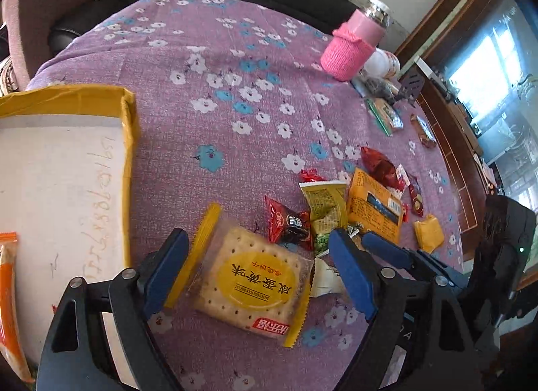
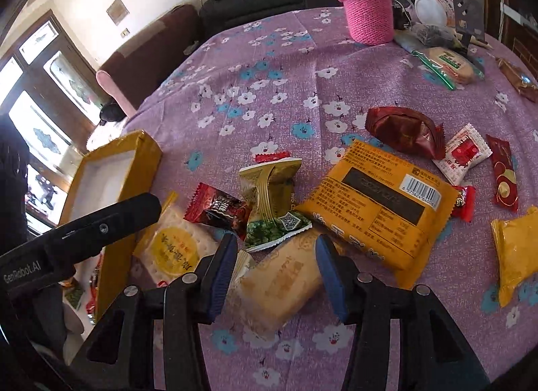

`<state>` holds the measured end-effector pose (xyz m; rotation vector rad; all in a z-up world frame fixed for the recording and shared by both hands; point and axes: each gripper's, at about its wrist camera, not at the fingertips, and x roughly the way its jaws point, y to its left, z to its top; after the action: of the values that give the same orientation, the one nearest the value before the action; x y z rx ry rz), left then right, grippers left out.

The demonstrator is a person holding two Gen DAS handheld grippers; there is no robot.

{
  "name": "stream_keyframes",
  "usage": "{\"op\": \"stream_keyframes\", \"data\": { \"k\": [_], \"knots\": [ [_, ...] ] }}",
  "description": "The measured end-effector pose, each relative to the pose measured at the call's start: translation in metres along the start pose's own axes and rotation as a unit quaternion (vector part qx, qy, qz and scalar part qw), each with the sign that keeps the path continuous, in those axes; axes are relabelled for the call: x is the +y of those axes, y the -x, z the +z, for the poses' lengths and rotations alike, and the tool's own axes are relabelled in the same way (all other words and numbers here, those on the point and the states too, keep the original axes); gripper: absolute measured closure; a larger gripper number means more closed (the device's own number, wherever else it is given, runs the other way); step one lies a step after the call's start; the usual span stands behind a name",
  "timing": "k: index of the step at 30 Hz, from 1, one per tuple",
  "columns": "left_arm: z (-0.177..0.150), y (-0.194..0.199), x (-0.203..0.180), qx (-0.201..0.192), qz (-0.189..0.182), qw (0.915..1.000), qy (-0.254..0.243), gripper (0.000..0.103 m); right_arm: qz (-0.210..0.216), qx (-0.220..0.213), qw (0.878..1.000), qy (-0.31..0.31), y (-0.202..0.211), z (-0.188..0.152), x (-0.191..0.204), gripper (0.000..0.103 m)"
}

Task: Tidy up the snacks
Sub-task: 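Grasp yellow round-label cracker pack with left gripper while right gripper grasps wrapped cake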

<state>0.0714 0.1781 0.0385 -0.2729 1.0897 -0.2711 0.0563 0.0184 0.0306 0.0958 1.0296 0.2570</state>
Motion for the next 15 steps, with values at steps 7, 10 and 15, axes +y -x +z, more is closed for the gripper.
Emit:
{"op": "stream_keyframes", "data": {
  "k": [7,10,15],
  "knots": [
    [-0.013,-0.016,-0.030,0.057,-0.007,0.9952,-0.079,0.018,-0.058,0.023,0.998,-0.013,0.008,-0.021,-0.033,0.067],
    [-0.026,-0.017,-0.049,0.091,-0.062,0.9884,-0.105,0.018,-0.076,0.018,0.996,-0.040,0.029,-0.042,-0.060,0.068],
    [-0.048,0.003,-0.078,0.099,-0.152,0.9736,-0.139,0.018,-0.081,0.014,0.993,-0.090,0.062,-0.059,-0.103,0.064]
  ]
}}
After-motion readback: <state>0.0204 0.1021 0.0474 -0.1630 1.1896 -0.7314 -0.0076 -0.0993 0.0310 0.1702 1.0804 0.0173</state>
